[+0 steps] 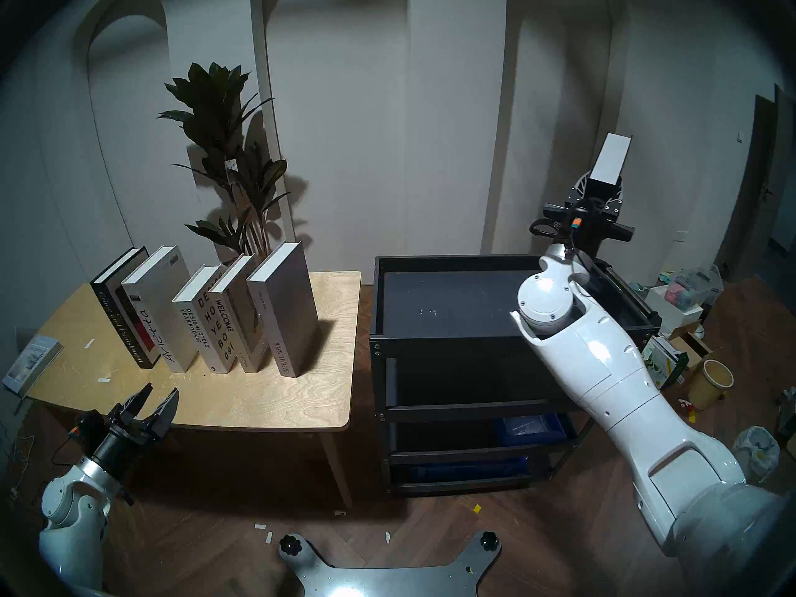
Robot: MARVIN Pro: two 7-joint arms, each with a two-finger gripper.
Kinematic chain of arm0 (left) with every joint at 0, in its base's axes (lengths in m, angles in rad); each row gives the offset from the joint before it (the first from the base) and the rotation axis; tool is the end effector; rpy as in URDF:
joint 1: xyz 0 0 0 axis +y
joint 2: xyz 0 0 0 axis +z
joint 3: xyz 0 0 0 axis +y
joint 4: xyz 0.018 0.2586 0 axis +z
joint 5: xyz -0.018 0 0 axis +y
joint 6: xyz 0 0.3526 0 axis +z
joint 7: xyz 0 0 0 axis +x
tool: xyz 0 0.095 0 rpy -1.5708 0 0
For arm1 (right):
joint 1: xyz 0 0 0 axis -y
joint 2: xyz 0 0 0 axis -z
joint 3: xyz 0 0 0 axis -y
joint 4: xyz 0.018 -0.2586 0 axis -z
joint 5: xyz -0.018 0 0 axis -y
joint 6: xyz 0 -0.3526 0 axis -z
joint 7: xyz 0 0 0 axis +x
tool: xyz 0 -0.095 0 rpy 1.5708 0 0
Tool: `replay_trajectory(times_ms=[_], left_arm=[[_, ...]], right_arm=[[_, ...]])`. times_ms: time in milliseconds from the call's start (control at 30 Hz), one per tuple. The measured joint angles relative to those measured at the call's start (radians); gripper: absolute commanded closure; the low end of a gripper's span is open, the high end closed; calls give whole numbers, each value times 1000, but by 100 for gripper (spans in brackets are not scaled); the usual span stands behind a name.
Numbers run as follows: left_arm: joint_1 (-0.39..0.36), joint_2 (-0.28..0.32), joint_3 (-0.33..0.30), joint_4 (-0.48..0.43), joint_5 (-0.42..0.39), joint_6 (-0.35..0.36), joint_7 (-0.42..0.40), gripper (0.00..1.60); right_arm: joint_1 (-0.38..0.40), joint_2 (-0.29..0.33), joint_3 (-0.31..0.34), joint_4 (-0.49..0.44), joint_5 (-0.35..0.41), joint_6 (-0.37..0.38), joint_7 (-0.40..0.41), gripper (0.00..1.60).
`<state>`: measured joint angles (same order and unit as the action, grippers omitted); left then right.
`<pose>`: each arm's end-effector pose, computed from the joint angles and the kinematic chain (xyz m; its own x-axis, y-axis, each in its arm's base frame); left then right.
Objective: Move the books from the display table onto the shelf, standing them upright with spines facing out and tallest at one end
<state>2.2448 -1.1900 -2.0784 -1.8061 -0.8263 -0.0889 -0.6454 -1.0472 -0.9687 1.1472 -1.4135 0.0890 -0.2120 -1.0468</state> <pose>0.2704 0.2143 -0.2867 0.0447 0.2481 0.9677 -0.2333 -0.9393 0.2516 0.5178 -0.1139 -0.0818 -0.4515 0.4793 0.7526 -0.7049 -0.7087 0.0286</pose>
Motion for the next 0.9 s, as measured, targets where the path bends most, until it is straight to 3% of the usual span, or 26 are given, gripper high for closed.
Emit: replay_trajectory(times_ms=[333, 900], left_arm=[[-3, 0, 0, 5, 0, 0, -2, 0], [-7, 0, 1, 10, -1, 0, -5, 0]], right_arm=[[-72, 112, 57, 12, 40, -5, 94, 160], [-184, 278, 100, 17, 107, -62, 281, 160]])
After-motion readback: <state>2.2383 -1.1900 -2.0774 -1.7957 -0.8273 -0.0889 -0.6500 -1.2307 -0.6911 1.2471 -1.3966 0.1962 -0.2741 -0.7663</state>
